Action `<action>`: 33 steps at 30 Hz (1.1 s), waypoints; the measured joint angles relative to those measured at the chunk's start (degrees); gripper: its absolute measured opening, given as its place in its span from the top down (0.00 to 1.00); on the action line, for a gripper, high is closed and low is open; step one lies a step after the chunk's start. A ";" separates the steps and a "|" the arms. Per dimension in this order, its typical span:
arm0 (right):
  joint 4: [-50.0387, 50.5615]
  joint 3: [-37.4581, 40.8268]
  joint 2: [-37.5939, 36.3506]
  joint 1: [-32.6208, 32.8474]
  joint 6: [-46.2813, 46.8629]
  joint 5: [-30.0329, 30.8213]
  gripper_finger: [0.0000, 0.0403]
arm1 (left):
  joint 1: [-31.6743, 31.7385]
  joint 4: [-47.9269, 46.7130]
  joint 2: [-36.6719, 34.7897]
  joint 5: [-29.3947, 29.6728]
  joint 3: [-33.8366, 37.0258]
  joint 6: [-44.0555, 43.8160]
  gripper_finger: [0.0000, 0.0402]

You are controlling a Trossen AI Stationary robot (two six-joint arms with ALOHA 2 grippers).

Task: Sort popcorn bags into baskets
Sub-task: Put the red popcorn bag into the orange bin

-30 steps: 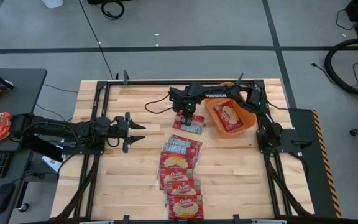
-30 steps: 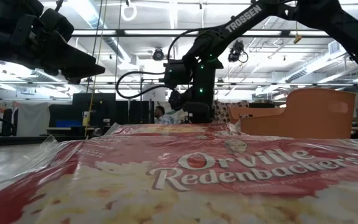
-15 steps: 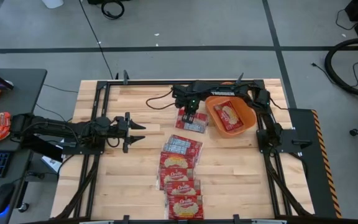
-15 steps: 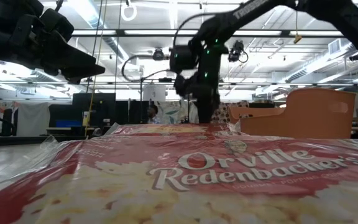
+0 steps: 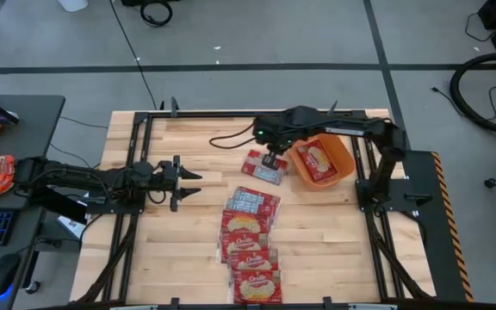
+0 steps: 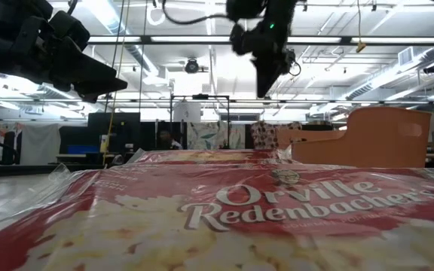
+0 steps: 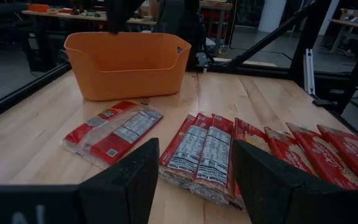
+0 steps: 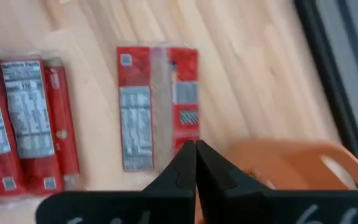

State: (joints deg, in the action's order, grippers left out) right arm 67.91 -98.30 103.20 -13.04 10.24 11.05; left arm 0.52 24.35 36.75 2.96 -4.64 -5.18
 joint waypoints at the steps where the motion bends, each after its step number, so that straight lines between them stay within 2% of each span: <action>1: 0.98 0.00 -0.90 0.25 1.15 0.60 0.99 | 0.01 0.01 -0.02 0.00 0.00 -0.18 0.49; 6: 0.70 -0.07 -1.90 2.18 4.60 1.06 0.95 | 0.01 0.17 -0.01 0.00 0.01 -0.23 0.49; 10: 1.04 -0.04 2.63 6.40 1.62 3.88 0.87 | 0.00 -0.02 -0.01 0.00 0.01 -0.24 0.49; 14: 1.61 -0.02 7.67 11.76 -1.71 9.75 0.80 | -0.01 -1.60 0.00 0.37 0.01 -0.92 0.49; 18: 1.41 0.20 9.82 13.51 -0.51 9.78 0.73 | 0.01 -1.44 2.52 7.30 0.00 -2.05 0.50; 22: -1.35 3.76 8.01 13.37 2.08 8.65 0.68 | 0.01 1.31 8.04 8.41 0.00 -3.27 0.53; 24: -4.57 6.99 5.98 14.12 2.88 7.16 0.66 | -0.01 3.30 11.23 7.67 0.00 -4.28 0.54; 28: -13.59 13.59 3.17 16.81 3.05 1.58 0.66 | -0.46 9.07 18.03 2.12 -0.03 -4.87 0.55; 33: -26.81 18.59 1.63 18.01 6.09 -13.10 0.65 | -2.78 9.28 24.21 -0.24 -3.06 -5.78 0.55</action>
State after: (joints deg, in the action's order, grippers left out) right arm 41.09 -79.71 104.84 4.97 16.33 -2.04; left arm -2.26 33.62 60.96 2.72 -7.70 -10.96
